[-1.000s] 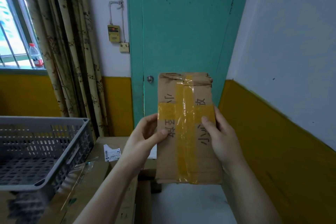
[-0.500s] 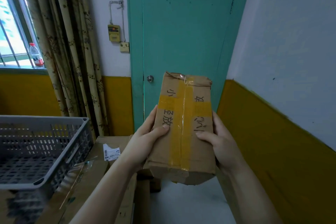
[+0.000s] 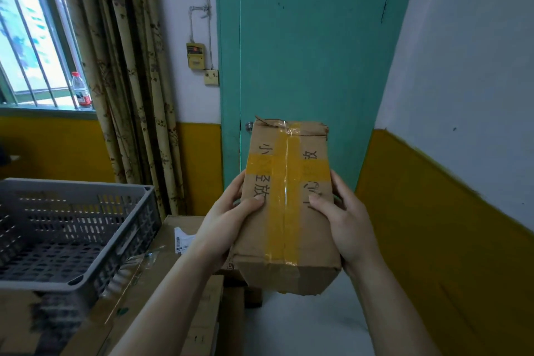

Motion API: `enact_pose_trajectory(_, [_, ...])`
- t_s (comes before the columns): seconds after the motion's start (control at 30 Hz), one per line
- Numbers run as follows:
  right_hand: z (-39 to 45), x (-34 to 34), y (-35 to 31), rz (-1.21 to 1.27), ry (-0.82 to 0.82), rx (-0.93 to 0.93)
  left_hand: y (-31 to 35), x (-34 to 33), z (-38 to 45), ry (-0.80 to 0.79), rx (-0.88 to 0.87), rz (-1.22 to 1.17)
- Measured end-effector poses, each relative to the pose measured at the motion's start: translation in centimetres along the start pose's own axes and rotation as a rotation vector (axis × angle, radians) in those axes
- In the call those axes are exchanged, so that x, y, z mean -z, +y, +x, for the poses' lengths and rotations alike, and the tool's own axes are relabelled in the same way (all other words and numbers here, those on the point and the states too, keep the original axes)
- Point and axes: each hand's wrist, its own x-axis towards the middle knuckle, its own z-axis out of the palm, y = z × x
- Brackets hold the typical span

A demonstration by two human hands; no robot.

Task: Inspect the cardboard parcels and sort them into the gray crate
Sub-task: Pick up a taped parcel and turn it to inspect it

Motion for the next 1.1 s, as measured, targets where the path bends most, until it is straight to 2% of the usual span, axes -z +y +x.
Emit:
enact_pose_trajectory(0.17, [0.2, -0.2, 0.2, -0.06, 0.052, 0.023, 0.1, -0.2, -0.5, 0.077, -0.024, 0.011])
enact_pose_trajectory(0.27, [0.3, 0.0, 0.2, -0.041, 0.05, 0.054, 0.2, 0.1, -0.9, 0.092, -0.119, 0.116])
enact_pose_trajectory(0.37, [0.4, 0.1, 0.0, -0.028, 0.048, 0.084, -0.2, 0.1, -0.9, 0.172, -0.172, 0.219])
enact_pose_trajectory(0.47, [0.3, 0.5, 0.1, 0.005, 0.039, 0.109, -0.3, 0.2, -1.2, 0.191, -0.115, 0.266])
enact_pose_trajectory(0.6, [-0.2, 0.4, 0.3, 0.055, 0.027, 0.116, -0.5, 1.3, -1.7, 0.176, 0.175, 0.28])
enact_pose_trajectory(0.67, [-0.3, 0.1, 0.4, 0.07, 0.023, 0.115, -1.0, 1.8, -2.1, 0.161, 0.232, 0.278])
enact_pose_trajectory(0.87, [-0.5, -1.3, 0.2, -0.003, -0.006, 0.141, -2.0, 4.3, -3.2, 0.148, 0.226, 0.267])
enact_pose_trajectory(1.0, [-1.3, -3.5, -0.2, -0.105, 0.062, 0.185, -1.9, 6.2, -3.7, 0.229, 0.17, 0.221])
enact_pose_trajectory(1.1, [-1.8, -5.3, -0.6, -0.293, 0.127, 0.223, -1.3, 8.1, -4.1, 0.28, 0.139, 0.192])
